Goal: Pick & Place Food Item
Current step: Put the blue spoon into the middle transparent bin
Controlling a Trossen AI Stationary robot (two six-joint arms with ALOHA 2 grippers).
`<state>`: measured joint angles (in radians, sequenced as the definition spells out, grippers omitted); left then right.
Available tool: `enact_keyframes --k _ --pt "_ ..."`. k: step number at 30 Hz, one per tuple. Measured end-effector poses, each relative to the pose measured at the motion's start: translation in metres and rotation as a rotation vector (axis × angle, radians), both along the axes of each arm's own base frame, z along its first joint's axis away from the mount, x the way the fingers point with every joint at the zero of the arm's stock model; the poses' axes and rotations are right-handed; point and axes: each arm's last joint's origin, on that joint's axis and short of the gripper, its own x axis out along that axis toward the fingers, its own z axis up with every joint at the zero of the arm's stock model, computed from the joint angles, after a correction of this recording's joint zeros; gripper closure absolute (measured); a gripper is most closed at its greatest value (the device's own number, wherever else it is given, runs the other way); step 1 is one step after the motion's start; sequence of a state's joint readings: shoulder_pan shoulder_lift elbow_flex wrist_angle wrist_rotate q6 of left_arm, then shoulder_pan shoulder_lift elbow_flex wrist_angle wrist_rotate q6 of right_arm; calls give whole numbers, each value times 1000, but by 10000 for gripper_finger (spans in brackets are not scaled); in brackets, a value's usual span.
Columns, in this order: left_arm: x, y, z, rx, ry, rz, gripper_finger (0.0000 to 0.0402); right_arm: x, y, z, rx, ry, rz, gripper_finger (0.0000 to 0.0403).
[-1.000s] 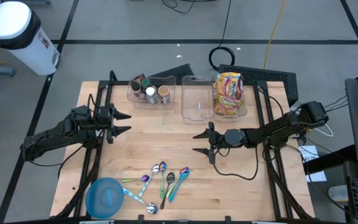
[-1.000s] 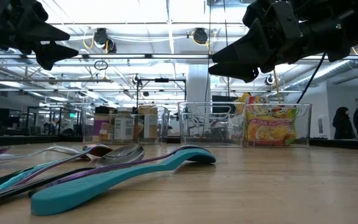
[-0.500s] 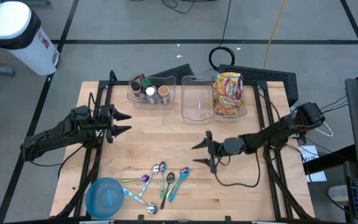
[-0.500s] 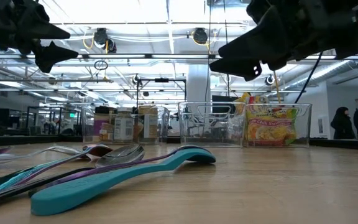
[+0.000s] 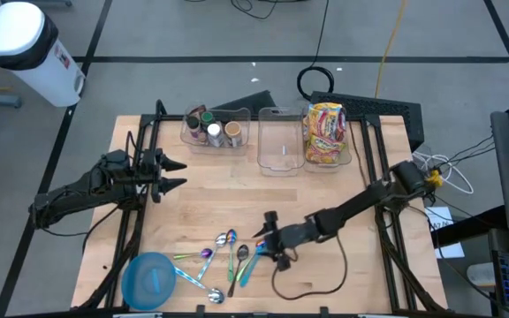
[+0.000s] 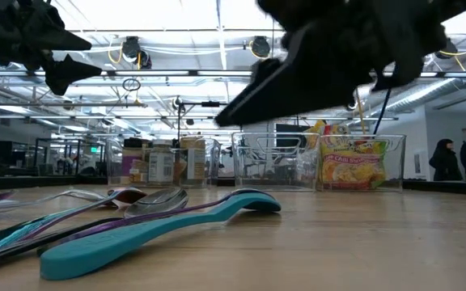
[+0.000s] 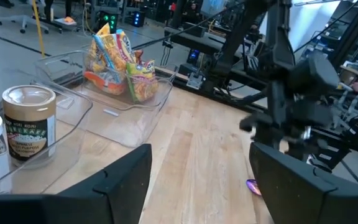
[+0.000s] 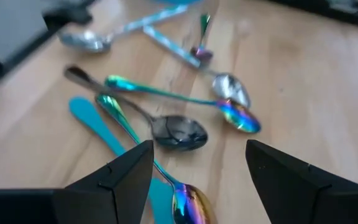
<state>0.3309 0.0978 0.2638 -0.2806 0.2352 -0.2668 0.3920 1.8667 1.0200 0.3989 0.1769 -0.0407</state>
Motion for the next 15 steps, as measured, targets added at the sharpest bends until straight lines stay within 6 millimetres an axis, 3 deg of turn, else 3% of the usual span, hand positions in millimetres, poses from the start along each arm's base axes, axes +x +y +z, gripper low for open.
enact_keyframes --k 7,15 --pt "0 0 0 1 0 0 141 19 5 -39 0 105 54 156" --pt "0 0 0 1 0 0 143 22 -11 -48 66 183 -52 156"
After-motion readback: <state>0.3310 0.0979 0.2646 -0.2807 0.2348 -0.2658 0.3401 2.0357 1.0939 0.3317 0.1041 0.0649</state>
